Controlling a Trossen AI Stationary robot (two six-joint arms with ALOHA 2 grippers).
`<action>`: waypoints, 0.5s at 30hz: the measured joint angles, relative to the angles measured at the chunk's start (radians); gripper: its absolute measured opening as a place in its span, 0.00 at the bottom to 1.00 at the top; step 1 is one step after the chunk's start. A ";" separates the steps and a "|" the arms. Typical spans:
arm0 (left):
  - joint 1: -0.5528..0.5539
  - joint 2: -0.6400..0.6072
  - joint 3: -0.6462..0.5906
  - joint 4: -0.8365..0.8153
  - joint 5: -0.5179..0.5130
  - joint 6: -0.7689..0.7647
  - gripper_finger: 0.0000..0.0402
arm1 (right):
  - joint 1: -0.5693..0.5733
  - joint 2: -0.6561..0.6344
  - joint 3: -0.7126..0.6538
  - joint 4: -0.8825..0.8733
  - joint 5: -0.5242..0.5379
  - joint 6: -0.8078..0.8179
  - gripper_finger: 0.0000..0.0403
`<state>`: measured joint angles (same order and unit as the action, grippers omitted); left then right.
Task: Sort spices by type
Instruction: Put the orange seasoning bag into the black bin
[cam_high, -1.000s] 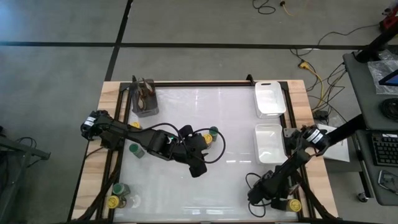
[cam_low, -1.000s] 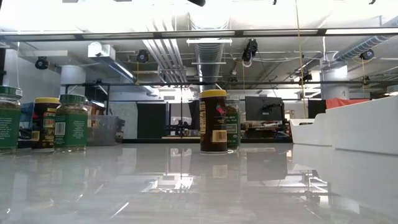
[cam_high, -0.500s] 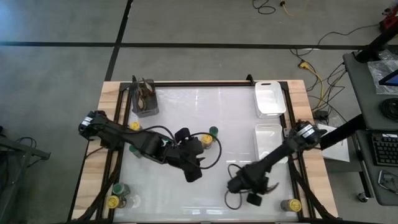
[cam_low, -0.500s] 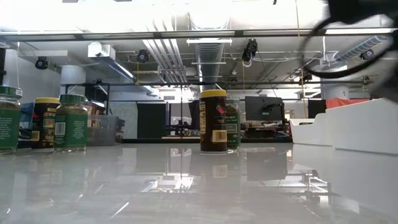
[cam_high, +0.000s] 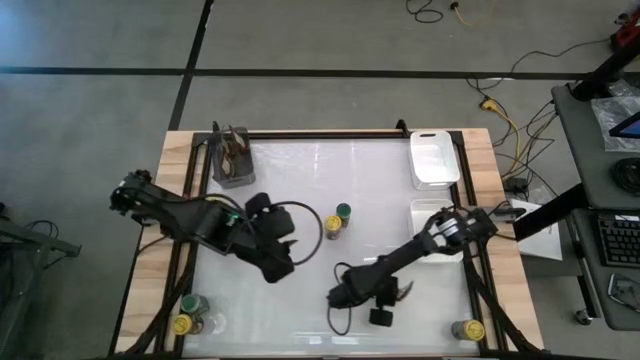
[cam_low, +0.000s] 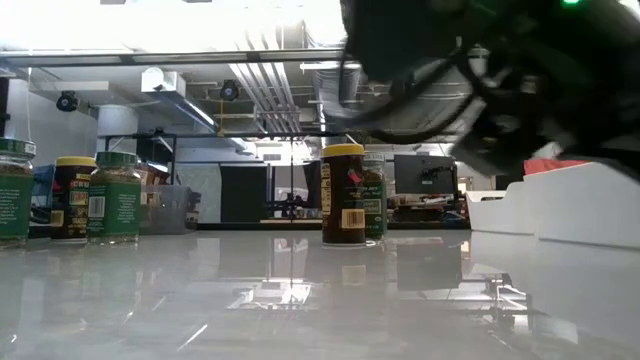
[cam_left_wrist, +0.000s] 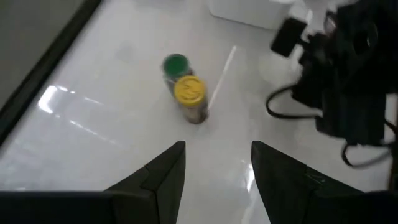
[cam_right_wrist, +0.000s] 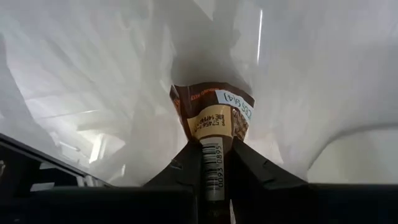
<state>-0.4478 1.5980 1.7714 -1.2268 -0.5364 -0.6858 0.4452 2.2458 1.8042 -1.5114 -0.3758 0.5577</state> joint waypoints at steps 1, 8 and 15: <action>-0.004 -0.008 0.000 -0.007 -0.012 -0.010 0.42 | -0.006 0.014 0.027 -0.008 0.004 -0.009 0.11; -0.015 -0.030 0.000 -0.010 -0.059 -0.024 0.42 | -0.047 0.080 0.184 -0.043 0.060 -0.079 0.14; -0.015 -0.020 -0.006 -0.008 -0.068 -0.032 0.42 | -0.056 0.080 0.215 -0.035 0.082 -0.089 0.22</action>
<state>-0.4633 1.5782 1.7653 -1.2350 -0.6044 -0.7182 0.3893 2.3260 2.0188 -1.5459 -0.2940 0.4690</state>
